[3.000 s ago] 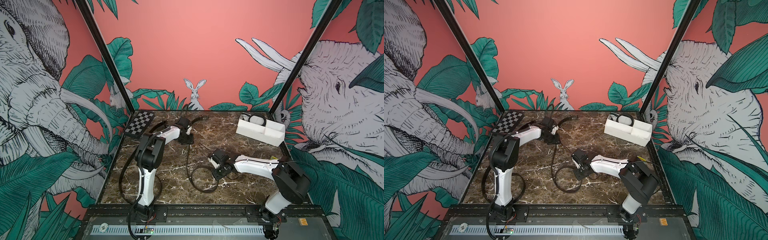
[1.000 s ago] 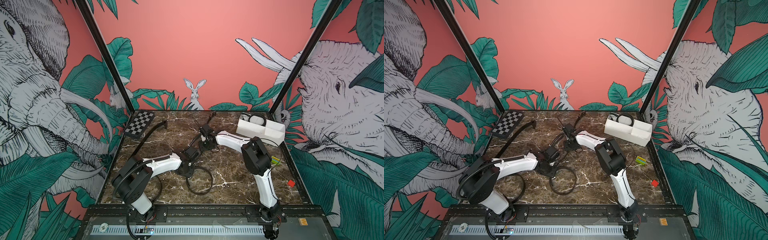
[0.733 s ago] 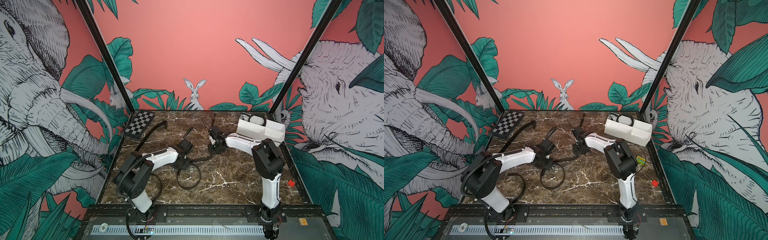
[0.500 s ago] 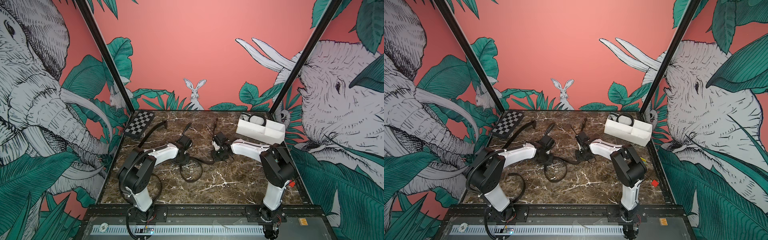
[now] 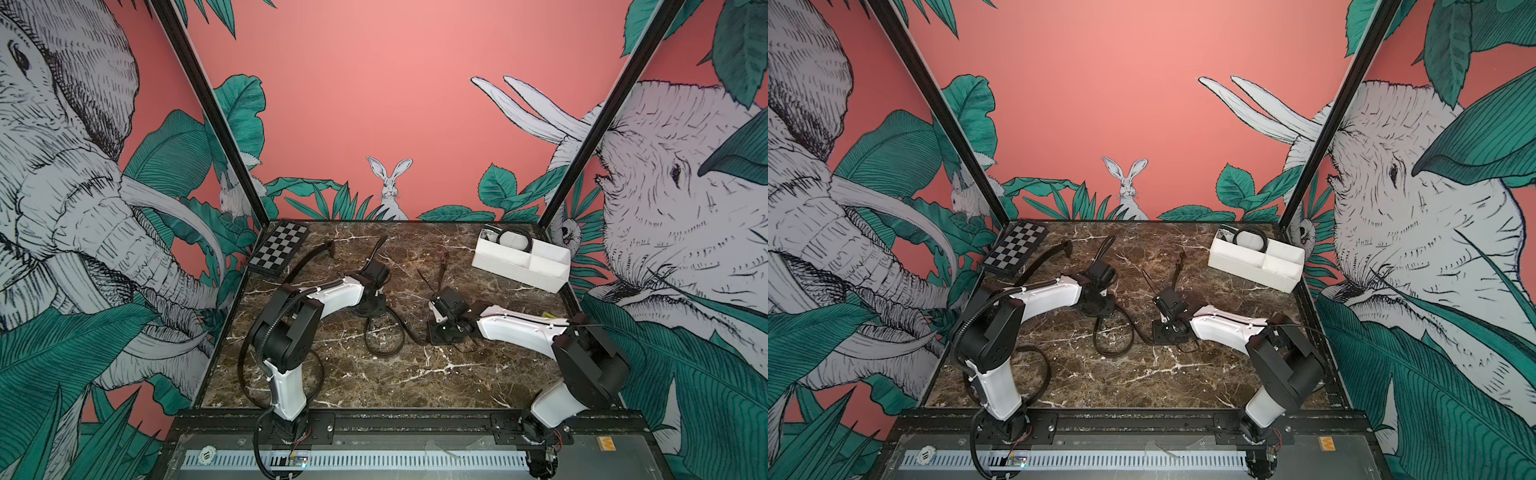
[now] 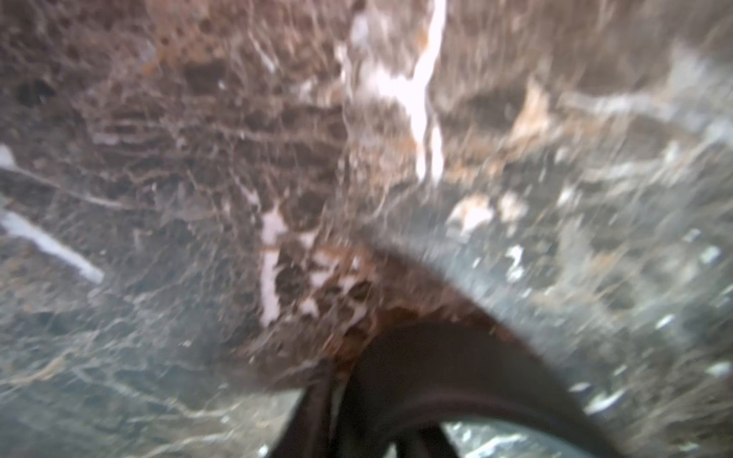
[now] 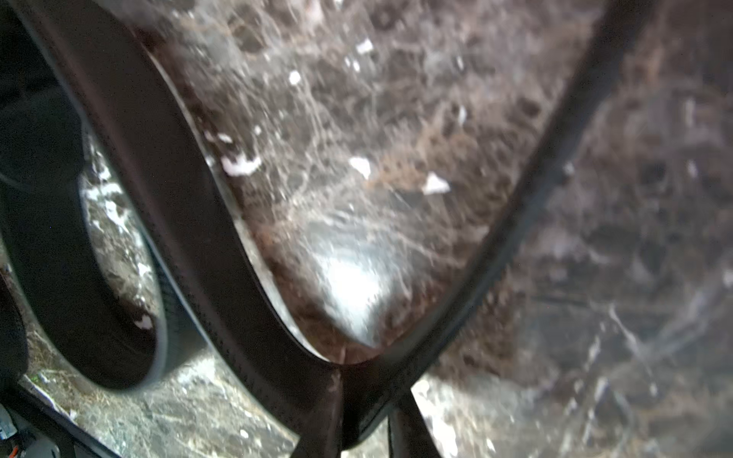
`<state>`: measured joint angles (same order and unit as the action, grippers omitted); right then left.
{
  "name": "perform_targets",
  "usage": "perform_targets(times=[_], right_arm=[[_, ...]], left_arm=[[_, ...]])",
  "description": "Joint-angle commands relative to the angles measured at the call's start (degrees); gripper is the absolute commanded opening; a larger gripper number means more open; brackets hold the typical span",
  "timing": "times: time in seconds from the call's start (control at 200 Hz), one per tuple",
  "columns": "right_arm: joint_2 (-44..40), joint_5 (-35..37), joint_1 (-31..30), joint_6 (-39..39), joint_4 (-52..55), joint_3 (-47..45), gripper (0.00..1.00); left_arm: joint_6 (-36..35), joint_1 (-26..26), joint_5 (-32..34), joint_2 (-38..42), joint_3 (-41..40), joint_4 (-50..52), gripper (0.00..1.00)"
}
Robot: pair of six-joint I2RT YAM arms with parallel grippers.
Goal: Place the belts into the storage roll
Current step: Roll the belt at the center of the board.
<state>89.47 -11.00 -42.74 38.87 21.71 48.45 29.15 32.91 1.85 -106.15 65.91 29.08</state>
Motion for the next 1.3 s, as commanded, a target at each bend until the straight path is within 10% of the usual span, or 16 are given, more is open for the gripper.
perform_targets(times=[0.0,0.45,0.81,1.035,1.295], right_arm=[[-2.87,4.40,-0.13,-0.14,10.82,-2.34,0.11],[-13.30,7.65,8.06,-4.93,20.11,-8.86,0.00],[-17.29,-0.14,-0.79,4.50,15.55,-14.57,0.00],[-11.48,-2.39,-9.72,5.66,16.00,-8.28,0.35],[-10.25,11.20,-0.50,-11.22,29.62,7.38,0.76]], left_arm=[[2.37,-2.93,4.31,-6.42,-3.65,-0.51,0.34],[2.56,-5.43,2.05,-9.85,-5.18,-1.04,0.33],[5.10,-5.48,1.75,-11.18,-2.83,-2.34,0.06],[6.40,-5.49,3.55,-12.46,0.16,-2.15,0.00],[6.93,-5.70,7.20,-12.42,1.40,-0.43,0.00]])
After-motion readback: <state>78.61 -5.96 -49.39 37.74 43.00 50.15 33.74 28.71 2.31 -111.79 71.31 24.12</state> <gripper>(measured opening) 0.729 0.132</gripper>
